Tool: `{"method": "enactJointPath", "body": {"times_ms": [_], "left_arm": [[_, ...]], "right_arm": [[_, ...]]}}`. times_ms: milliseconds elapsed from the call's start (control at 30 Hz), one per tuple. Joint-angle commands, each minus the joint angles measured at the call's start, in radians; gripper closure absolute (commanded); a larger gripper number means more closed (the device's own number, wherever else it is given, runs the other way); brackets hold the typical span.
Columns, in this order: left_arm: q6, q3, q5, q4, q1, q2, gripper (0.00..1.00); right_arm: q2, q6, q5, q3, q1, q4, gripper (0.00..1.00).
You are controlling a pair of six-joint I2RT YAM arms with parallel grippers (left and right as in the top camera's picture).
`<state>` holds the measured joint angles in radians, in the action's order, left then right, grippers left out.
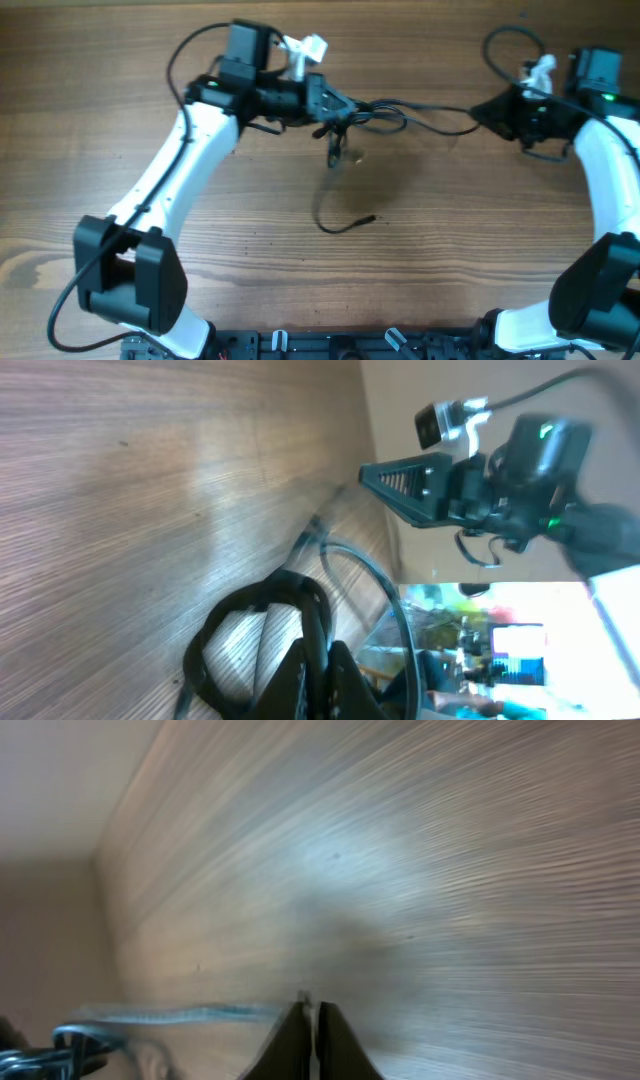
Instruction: Untangle cables
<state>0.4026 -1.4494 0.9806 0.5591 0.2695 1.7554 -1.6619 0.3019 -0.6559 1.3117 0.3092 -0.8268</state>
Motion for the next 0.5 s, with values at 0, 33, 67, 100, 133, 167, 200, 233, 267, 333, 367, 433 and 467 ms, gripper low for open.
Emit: {"method": "enactJointPath", "body": {"times_ms": [0,33,67,100,133,167,200,233,267,333,367,433,467], "left_arm": [[-0.006,-0.01,0.085,-0.003,-0.138,-0.062,0.96],[-0.006,-0.01,0.085,-0.002,-0.147,-0.062,0.96],[-0.006,-0.01,0.085,-0.002,-0.151,-0.062,0.96],[-0.005,-0.01,0.085,-0.003,-0.152,-0.062,0.96],[-0.005,-0.01,0.085,-0.005,-0.149,-0.062,0.96],[-0.005,-0.01,0.085,-0.005,-0.142,-0.062,0.96],[-0.006,-0.01,0.084,-0.006,-0.131,-0.062,0.96],[-0.006,-0.01,0.067,-0.011,-0.115,-0.062,0.96],[-0.006,-0.01,0.041,-0.014,-0.102,-0.062,0.96],[-0.006,-0.01,-0.048,-0.016,-0.076,-0.062,0.96],[-0.005,-0.01,-0.108,-0.016,-0.063,-0.062,0.96],[-0.002,-0.01,-0.291,-0.016,-0.023,-0.062,0.96],[0.01,-0.01,-0.389,-0.017,0.0,-0.062,0.96]], "right_arm": [[-0.004,-0.054,0.025,0.006,0.124,0.007,0.96],[-0.004,-0.073,-0.01,0.006,0.124,0.007,0.96],[-0.004,-0.101,-0.054,0.006,0.122,0.006,0.96],[-0.004,-0.138,-0.111,0.006,0.115,0.006,0.96],[-0.004,-0.179,-0.181,0.006,0.105,0.003,0.96],[-0.004,-0.209,-0.233,0.006,0.092,0.002,0.95],[-0.004,-0.253,-0.312,0.006,0.065,0.0,0.94],[-0.004,-0.274,-0.36,0.006,0.028,0.0,0.87],[-0.004,-0.275,-0.371,0.006,-0.007,0.001,0.8],[-0.004,-0.272,-0.371,0.006,-0.079,0.003,0.59],[-0.004,-0.268,-0.371,0.006,-0.108,0.004,0.49],[-0.004,-0.205,-0.369,0.006,-0.183,0.018,0.31],[-0.004,-0.16,-0.357,0.006,-0.207,0.027,0.21]]}}
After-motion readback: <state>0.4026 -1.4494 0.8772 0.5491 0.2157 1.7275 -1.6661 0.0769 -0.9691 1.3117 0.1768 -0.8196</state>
